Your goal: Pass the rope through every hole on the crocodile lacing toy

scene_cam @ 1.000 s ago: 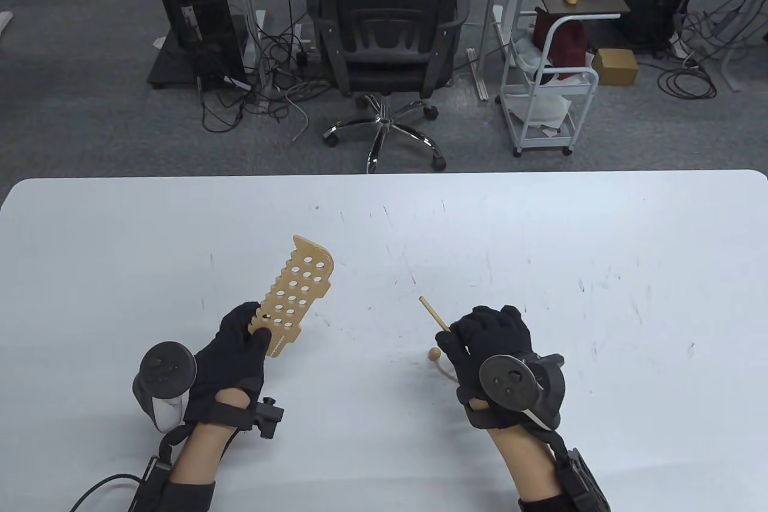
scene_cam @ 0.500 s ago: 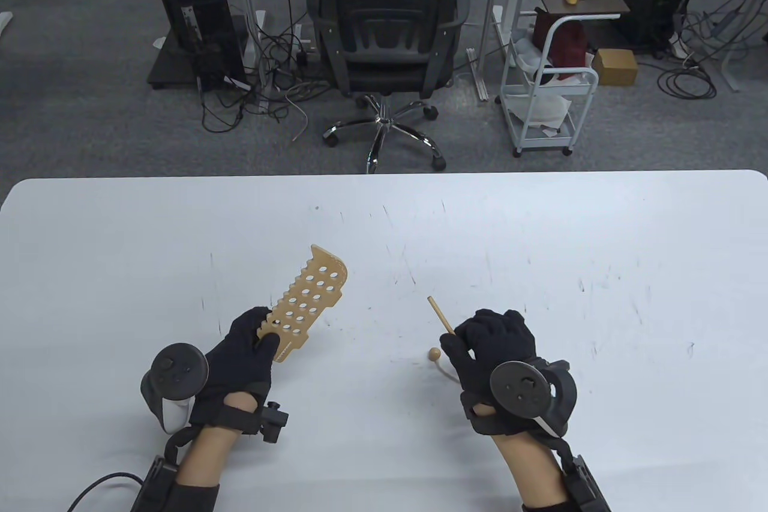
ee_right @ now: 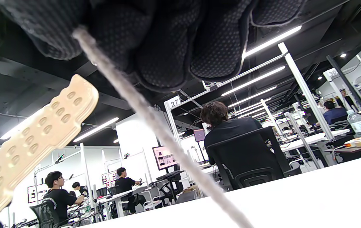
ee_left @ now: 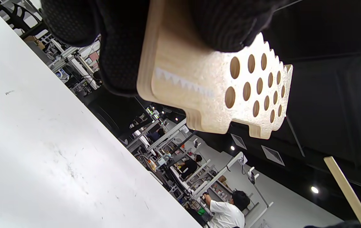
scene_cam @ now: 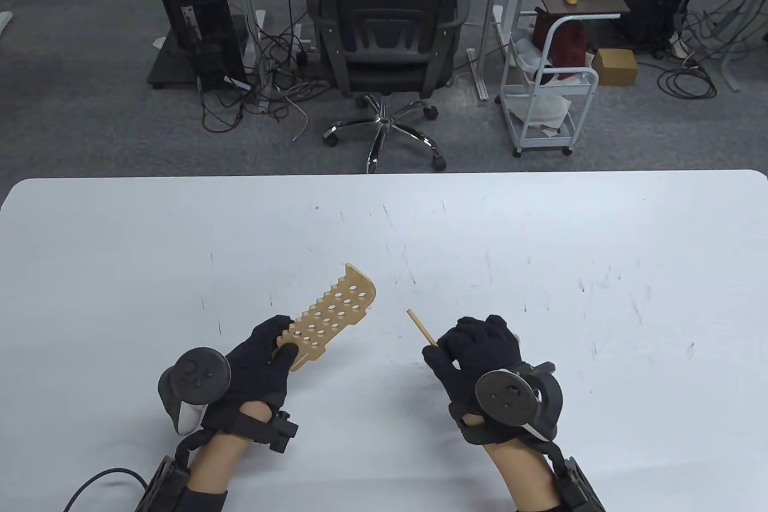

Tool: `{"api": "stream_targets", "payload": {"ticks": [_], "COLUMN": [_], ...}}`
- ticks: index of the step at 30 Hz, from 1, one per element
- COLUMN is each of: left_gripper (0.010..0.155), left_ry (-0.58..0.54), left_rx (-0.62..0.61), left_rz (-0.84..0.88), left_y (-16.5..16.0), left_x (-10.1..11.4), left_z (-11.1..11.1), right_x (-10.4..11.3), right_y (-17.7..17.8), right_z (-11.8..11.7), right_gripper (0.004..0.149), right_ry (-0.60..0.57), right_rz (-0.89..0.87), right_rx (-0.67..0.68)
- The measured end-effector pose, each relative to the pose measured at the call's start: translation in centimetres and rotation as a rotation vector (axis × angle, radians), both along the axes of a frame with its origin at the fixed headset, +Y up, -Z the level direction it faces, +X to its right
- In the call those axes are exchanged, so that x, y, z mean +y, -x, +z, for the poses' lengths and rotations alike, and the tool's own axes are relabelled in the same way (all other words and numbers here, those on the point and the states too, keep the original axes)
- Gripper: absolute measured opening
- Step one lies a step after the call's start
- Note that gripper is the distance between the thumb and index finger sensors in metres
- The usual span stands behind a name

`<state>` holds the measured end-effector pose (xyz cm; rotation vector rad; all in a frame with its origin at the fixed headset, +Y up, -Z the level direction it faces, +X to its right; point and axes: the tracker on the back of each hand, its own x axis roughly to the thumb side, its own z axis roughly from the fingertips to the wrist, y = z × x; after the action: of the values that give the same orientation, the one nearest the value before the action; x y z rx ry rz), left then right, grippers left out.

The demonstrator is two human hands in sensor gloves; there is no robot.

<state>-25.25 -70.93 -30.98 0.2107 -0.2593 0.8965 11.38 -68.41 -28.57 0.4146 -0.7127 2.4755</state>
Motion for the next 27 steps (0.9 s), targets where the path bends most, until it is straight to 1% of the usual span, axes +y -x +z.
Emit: {"api": "stream_targets", "payload": {"ticks": [11, 19, 25, 27], "left_gripper": [0.056, 0.055, 0.055, 0.055], "left_ry": [0.011, -0.019, -0.029, -0.031], "left_rx": [-0.066, -0.082, -0.080, -0.078], "left_rz": [-0.069, -0.125, -0.136, -0.136], "left_y": [-1.8, -2.4, -2.3, -2.3], "left_x": [-0.5, -0.3, -0.4, -0.4], "left_z": [0.3, 0.6, 0.5, 0.5], "right_x": [-0.4, -0.8, -1.1, -1.2], "right_y": [1.2, 1.4, 1.3, 1.3], "right_z": [0.1, -0.2, -0.3, -0.3], "right_gripper": [0.037, 0.036, 0.037, 0.037], "right_ry": [0.035, 0.092, 0.152, 0.155], "right_rz": [0.064, 0.092, 0.020, 0.009], "right_rx": [0.028, 0.024, 0.020, 0.015]}}
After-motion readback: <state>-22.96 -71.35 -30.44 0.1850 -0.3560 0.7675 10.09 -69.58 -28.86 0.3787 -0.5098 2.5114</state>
